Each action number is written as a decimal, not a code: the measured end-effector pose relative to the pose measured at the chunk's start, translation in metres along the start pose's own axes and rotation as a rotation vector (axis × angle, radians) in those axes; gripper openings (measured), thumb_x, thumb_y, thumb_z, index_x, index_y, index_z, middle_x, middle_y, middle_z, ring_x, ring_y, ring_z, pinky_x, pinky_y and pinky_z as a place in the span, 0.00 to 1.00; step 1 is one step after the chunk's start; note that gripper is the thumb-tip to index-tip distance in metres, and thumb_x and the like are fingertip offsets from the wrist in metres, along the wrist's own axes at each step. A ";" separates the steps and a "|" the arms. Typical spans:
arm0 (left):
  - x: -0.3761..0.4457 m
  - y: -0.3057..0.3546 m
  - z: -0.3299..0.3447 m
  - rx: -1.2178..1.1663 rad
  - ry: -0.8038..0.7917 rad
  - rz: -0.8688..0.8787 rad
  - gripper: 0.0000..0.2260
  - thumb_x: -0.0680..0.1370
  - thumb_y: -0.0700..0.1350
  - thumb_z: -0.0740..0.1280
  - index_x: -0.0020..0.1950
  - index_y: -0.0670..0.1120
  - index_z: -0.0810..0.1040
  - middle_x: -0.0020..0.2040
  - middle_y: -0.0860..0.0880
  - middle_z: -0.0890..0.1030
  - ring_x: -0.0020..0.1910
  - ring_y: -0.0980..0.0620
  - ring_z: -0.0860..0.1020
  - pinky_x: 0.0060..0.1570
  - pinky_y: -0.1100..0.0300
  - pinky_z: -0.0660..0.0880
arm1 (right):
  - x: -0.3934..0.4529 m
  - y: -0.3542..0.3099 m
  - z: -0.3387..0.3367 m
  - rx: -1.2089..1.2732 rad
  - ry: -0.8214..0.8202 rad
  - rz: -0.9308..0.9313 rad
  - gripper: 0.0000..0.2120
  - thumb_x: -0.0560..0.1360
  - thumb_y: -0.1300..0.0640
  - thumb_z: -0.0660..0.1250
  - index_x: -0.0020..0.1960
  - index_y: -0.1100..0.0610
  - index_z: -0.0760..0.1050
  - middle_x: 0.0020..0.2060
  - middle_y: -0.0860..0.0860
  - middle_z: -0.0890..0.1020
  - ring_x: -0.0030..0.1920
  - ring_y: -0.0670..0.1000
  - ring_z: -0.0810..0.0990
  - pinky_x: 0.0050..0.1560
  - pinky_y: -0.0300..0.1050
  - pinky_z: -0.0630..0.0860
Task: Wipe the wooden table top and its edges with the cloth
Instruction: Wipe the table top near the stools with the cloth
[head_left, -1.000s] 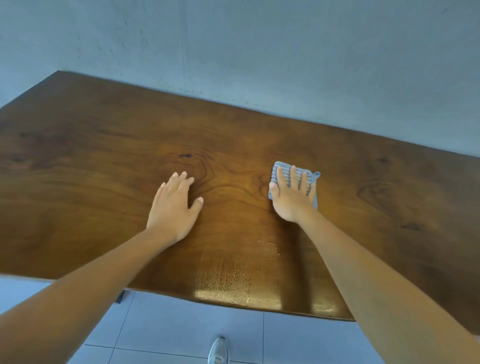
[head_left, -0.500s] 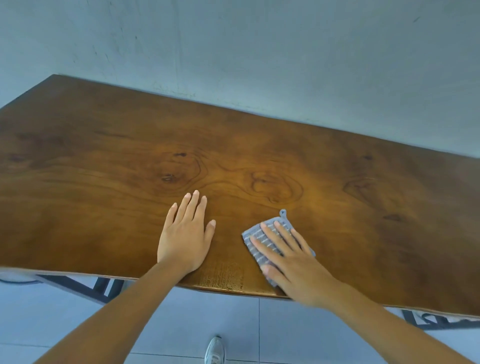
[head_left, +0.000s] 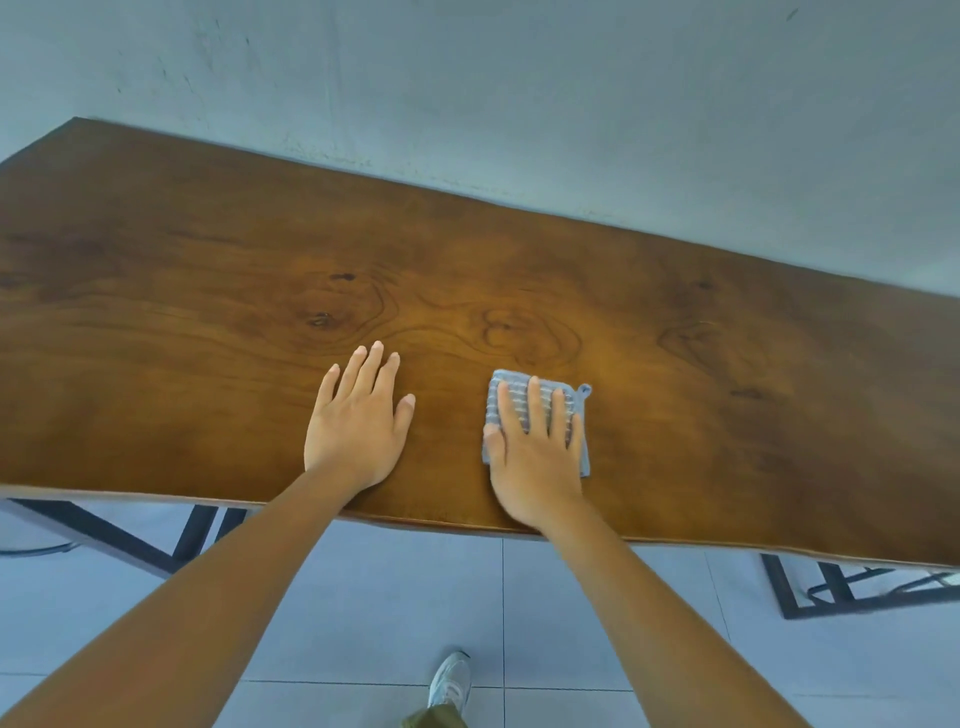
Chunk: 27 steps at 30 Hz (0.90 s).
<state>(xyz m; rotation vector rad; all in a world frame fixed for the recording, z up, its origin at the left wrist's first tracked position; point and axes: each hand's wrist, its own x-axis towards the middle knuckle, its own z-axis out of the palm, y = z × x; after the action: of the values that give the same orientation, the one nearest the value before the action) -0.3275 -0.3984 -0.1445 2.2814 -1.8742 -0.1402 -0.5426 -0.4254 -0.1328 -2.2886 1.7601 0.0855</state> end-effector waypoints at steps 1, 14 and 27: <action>0.000 0.001 -0.001 0.000 -0.002 0.001 0.34 0.80 0.62 0.37 0.84 0.50 0.54 0.84 0.49 0.54 0.83 0.48 0.51 0.81 0.48 0.51 | -0.017 -0.002 0.007 -0.023 0.028 -0.044 0.28 0.84 0.40 0.36 0.82 0.43 0.35 0.82 0.51 0.37 0.81 0.59 0.34 0.79 0.61 0.36; 0.000 0.002 0.002 0.004 0.010 -0.009 0.28 0.85 0.60 0.46 0.84 0.50 0.55 0.84 0.49 0.54 0.83 0.49 0.51 0.81 0.49 0.51 | -0.048 0.143 -0.016 -0.188 -0.013 -0.188 0.32 0.73 0.32 0.17 0.76 0.35 0.25 0.81 0.44 0.34 0.81 0.51 0.33 0.79 0.52 0.37; 0.003 0.003 -0.002 -0.034 -0.006 -0.024 0.27 0.85 0.59 0.51 0.83 0.49 0.58 0.84 0.48 0.56 0.83 0.47 0.52 0.80 0.47 0.50 | -0.057 0.091 0.004 -0.132 0.071 0.001 0.31 0.83 0.40 0.31 0.84 0.46 0.42 0.83 0.53 0.46 0.82 0.60 0.44 0.79 0.58 0.41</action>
<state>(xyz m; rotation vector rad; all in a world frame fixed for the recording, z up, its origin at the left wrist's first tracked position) -0.3293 -0.4017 -0.1423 2.2841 -1.8326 -0.1810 -0.6448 -0.3925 -0.1406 -2.4111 1.8417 0.1260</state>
